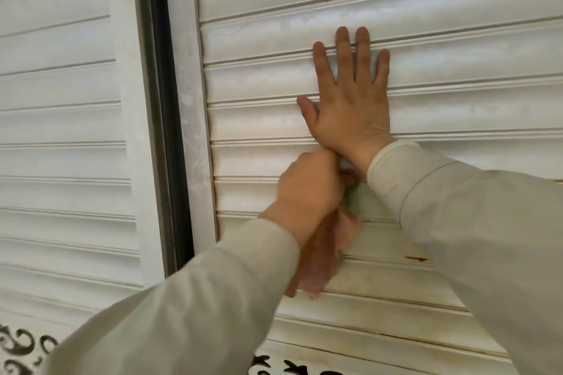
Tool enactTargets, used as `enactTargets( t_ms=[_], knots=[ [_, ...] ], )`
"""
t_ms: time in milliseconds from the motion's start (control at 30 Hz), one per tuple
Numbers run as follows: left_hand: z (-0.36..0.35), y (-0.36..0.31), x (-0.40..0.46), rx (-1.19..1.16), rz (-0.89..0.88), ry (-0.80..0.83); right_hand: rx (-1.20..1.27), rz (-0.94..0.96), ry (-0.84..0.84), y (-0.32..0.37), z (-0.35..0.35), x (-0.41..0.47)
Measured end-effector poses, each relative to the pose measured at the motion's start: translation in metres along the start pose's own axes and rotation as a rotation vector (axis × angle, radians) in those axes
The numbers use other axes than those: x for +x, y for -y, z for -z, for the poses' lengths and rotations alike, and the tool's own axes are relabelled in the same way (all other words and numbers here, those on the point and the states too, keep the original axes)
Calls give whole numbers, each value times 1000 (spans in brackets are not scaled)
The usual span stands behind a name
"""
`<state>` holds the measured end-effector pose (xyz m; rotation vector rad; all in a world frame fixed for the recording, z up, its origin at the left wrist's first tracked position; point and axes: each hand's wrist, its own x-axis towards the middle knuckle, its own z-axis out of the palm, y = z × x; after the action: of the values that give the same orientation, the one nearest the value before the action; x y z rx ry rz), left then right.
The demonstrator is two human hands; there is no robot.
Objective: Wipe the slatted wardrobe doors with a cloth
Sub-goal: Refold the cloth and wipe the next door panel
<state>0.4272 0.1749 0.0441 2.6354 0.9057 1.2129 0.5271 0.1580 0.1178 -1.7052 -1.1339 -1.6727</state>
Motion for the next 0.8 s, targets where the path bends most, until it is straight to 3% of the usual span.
enactTargets(
  t_ms=[133, 300, 533, 800],
  knots=[
    [-2, -12, -4, 25, 34, 1, 36, 4, 22, 0, 8, -1],
    [28, 22, -3, 130, 173, 33, 79, 128, -23, -30, 21, -7],
    [64, 80, -16, 155, 289, 2, 12, 12, 15, -80, 30, -40],
    [28, 40, -7, 134, 168, -43, -37, 6, 26, -63, 14, -33]
  ],
)
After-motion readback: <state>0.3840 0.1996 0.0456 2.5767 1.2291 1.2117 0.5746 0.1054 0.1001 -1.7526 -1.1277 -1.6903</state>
